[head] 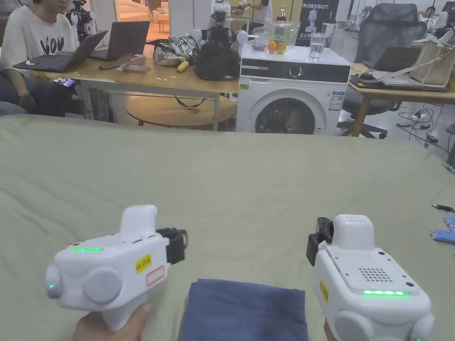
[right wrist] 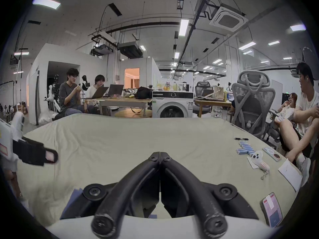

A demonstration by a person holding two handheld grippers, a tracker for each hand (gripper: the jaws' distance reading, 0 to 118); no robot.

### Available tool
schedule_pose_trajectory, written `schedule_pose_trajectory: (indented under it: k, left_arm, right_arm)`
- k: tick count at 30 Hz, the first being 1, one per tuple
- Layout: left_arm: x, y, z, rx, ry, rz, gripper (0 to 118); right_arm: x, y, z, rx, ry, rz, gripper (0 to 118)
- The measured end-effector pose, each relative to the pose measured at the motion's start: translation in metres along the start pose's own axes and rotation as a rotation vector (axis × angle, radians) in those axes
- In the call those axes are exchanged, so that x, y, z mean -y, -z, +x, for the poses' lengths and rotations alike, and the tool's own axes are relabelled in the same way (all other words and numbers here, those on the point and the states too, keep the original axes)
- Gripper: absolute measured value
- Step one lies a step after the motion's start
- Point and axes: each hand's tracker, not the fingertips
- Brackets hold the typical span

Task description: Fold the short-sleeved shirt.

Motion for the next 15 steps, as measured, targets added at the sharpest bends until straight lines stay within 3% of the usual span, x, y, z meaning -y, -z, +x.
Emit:
schedule_pose_trajectory:
  k: [5,9,15]
  left_arm:
    - [0.009,-0.03,-0.01,-0.207,0.171,0.275,0]
    - [0.015,-0.038,-0.02,-0.282,0.182,0.382,0]
    - [0.02,-0.042,-0.029,-0.287,0.097,0.389,0]
  right_arm:
    - [-0.004,-0.003,-0.015,0.011,0.023,0.079,0]
    - [-0.011,-0.007,-0.023,0.016,0.014,0.134,0]
    - [-0.02,-0.012,-0.022,-0.008,-0.019,0.133,0]
